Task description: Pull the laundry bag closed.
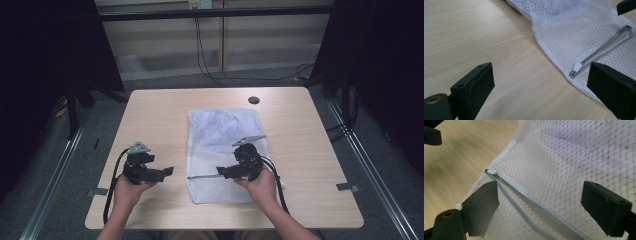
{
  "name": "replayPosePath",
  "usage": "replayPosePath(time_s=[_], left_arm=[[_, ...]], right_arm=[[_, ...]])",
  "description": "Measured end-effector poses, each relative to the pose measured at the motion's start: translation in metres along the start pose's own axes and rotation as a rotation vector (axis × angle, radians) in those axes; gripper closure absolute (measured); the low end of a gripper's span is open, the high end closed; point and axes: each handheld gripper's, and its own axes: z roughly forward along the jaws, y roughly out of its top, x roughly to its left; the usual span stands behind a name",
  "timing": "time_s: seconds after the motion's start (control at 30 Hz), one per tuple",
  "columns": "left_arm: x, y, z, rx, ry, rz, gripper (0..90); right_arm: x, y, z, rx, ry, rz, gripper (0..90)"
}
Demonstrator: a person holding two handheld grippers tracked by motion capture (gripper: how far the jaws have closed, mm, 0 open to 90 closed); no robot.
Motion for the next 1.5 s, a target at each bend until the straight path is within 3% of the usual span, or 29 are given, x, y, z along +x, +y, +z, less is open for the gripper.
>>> replayPosePath(time_s=[0.3,1.13,1.23,1.5], left_arm=[[0.001,0.000,-0.001,0.000,0.002,-0.004,7.0],[0.004,-0.001,-0.004,0.000,0.003,-0.008,7.4],[0.004,-0.001,-0.004,0.002,0.003,-0.008,7.4],[0.004,-0.002,-0.003,0.004,-0.001,-0.006,7.8]], right_arm=[[0.011,0.007,0.007,0.012,0.018,0.007,16.3],[0.024,0.017,0.026,0.033,0.044,-0.020,20.5],[0.025,0.018,0.027,0.021,0.047,-0.018,23.0],[0.028,0.020,0.034,0.054,0.098,0.011,32.3]])
